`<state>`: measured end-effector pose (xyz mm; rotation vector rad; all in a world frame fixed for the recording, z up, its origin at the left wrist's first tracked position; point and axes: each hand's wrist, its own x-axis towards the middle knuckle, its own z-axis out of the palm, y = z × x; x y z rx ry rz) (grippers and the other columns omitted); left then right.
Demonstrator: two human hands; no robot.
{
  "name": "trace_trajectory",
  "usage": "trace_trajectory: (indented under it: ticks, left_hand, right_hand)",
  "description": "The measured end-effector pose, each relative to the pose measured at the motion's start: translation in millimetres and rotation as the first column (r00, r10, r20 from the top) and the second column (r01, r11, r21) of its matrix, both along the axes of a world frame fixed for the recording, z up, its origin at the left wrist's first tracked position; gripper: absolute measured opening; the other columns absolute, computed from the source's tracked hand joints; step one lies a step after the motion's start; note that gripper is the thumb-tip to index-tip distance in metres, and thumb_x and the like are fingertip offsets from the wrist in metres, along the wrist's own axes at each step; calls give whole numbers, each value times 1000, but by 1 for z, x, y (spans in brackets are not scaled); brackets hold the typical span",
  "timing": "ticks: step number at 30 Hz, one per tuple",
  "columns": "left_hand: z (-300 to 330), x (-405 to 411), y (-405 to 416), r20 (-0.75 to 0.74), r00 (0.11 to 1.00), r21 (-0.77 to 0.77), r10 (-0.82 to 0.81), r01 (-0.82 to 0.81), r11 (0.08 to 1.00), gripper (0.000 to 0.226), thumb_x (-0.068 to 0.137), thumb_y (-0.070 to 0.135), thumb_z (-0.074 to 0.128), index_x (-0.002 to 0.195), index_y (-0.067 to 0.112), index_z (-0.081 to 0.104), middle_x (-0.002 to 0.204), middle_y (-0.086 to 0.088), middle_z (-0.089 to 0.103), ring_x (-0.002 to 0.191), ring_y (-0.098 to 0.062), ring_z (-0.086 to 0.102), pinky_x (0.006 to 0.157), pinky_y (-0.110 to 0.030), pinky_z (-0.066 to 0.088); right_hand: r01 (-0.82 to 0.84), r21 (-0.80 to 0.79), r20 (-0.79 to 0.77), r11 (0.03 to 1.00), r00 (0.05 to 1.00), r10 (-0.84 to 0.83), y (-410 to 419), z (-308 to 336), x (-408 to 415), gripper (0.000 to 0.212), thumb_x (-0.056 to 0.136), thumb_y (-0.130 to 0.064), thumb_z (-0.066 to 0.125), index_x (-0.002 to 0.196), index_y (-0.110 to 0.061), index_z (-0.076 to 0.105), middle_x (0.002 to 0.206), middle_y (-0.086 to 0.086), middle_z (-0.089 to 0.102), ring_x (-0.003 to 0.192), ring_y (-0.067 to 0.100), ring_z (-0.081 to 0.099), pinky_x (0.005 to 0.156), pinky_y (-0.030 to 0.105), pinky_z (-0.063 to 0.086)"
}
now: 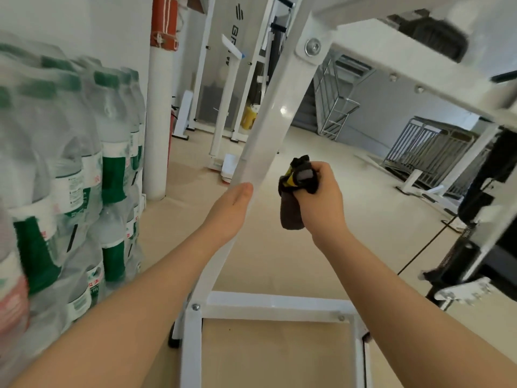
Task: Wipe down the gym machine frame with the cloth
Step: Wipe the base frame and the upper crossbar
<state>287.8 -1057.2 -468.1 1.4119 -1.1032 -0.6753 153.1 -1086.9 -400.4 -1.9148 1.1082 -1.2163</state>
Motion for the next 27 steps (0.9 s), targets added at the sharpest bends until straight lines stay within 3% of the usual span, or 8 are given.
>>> trace_trajectory:
  ticks: [3,6,10,14,22,27]
  left_hand:
    - [18,-17,7,75,997,-96,21,-13,995,36,98,23,40,133,17,46,134,4,45,122,-10,42,95,-18,29]
    - [33,-32,15,62,998,-115,9,-1,993,32,96,14,43,127,16,51,131,1,49,105,-6,46,87,-16,34]
    - [47,-43,27,39,999,-95,10,-6,995,30,95,12,43,122,17,55,127,0,51,100,-8,47,80,-18,35]
    - [52,-41,37,73,995,-45,62,-58,997,30,95,11,42,123,15,54,128,-3,51,99,-10,48,84,-20,36]
    - [75,-55,69,83,994,169,73,-86,982,33,95,11,41,126,13,52,131,0,50,105,-15,50,87,-22,36]
    - [96,-75,107,-6,998,340,66,-59,938,30,95,13,41,122,13,54,128,-2,52,113,-23,54,96,-32,41]
  right_hand:
    - [-13,11,-34,1000,999,14,27,16,-25,26,86,-5,55,101,-26,52,91,-10,61,86,11,59,74,29,48]
    - [-23,-5,-102,1000,994,22,52,25,-49,26,86,-6,56,101,-27,54,92,-9,63,84,8,60,68,24,46]
    - [-13,27,-192,1000,981,18,72,27,-71,30,86,-6,55,109,-26,56,104,-2,62,94,16,58,78,29,47]
    - [19,105,-200,994,980,3,71,33,-71,30,86,-4,54,110,-21,58,101,-1,63,95,21,59,80,33,48]
    - [42,405,-201,913,978,44,92,61,-81,29,87,-6,52,113,-20,56,101,4,63,94,23,59,85,39,50]
    - [113,587,-209,802,978,15,120,66,-86,26,87,-5,52,112,-12,56,95,7,60,84,21,55,66,28,44]
